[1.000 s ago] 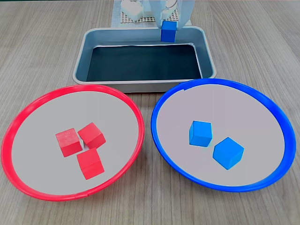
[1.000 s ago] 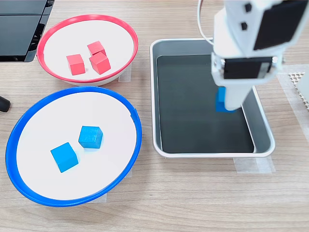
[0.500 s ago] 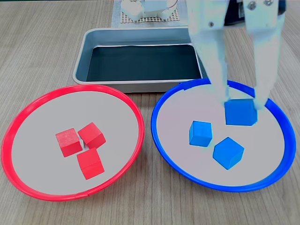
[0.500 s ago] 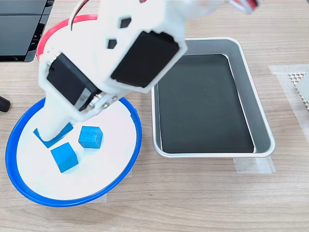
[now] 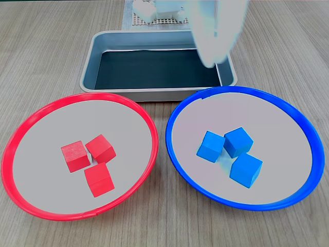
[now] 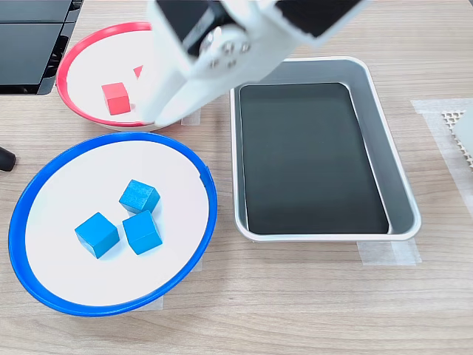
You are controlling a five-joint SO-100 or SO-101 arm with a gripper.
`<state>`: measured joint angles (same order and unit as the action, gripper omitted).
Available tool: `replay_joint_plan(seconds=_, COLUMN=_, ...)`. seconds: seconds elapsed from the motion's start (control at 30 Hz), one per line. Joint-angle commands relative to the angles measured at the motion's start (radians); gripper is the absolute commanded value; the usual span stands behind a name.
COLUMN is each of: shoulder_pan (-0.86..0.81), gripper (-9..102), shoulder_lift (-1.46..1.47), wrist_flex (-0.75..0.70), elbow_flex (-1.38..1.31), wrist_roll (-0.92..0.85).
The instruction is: Move six blocks tray to matching dishes
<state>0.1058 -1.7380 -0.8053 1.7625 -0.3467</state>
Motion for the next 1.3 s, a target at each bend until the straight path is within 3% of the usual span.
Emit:
replay_joint_plan(seconds=0.0, shoulder_pan=-0.087, gripper=0, shoulder_lift=-0.218, wrist_flex=0.037, elbow_flex=0.166, wrist_roll=0.37)
replay_joint_plan(seconds=0.17, shoulder_pan=-0.15, gripper=0, shoulder_lift=-0.634, wrist_flex=0.028, elbow_flex=0.546, wrist_roll=0.365)
replay_joint_plan(seconds=0.37, shoulder_pan=-0.164, gripper=0, shoulder_lift=-1.189, wrist_flex=-0.186, elbow_flex=0.96, wrist_roll=0.302)
replay_joint_plan(seconds=0.57, shoulder_pan=-0.169, gripper=0, shoulder_lift=-1.531, wrist_flex=-0.371, elbow_flex=1.157, wrist_roll=0.318)
replay_joint_plan(seconds=1.27, shoulder_pan=-0.146, gripper=0, shoulder_lift=-1.589, wrist_flex=-0.37, elbow_flex=1.204, wrist_roll=0.336)
